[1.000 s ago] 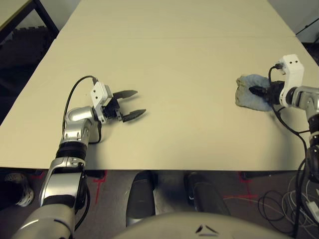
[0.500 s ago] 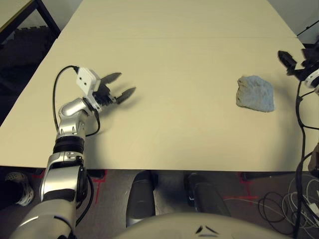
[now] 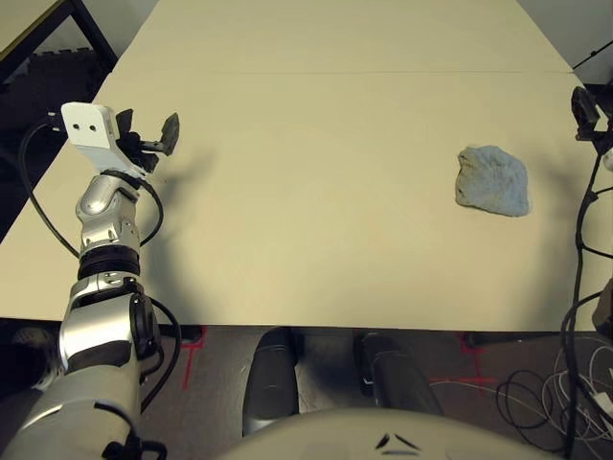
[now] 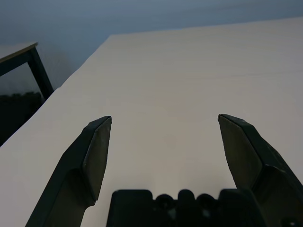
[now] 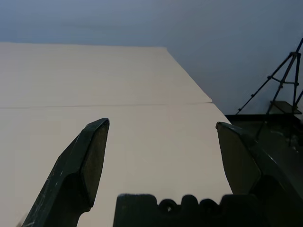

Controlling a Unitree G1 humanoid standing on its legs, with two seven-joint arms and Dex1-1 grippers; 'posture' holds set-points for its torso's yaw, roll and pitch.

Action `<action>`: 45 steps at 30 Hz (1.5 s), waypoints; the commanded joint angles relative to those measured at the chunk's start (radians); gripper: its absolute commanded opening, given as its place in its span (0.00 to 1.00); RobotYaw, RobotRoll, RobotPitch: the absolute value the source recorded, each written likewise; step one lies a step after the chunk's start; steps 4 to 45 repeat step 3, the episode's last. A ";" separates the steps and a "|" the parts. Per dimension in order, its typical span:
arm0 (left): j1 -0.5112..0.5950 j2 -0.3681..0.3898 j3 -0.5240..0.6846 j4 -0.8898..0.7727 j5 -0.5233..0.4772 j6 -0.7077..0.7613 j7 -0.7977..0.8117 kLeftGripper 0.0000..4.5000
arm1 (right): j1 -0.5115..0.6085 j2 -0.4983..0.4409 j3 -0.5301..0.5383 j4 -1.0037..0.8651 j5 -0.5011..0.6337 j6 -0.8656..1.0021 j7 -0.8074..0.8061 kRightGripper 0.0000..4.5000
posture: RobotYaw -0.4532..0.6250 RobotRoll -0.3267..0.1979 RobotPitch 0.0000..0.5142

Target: Wipe the water off the table with a rag.

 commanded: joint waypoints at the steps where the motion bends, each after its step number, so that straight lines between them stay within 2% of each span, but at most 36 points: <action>1: -0.004 0.004 -0.009 0.035 0.025 -0.013 0.015 1.00 | 0.022 0.009 -0.035 0.014 0.030 -0.008 -0.017 1.00 | 0.53 0.62 0.30; 45: -0.007 0.005 -0.010 0.045 0.029 -0.007 0.016 1.00 | 0.025 0.013 -0.043 0.014 0.036 -0.006 -0.022 1.00 | 0.52 0.62 0.30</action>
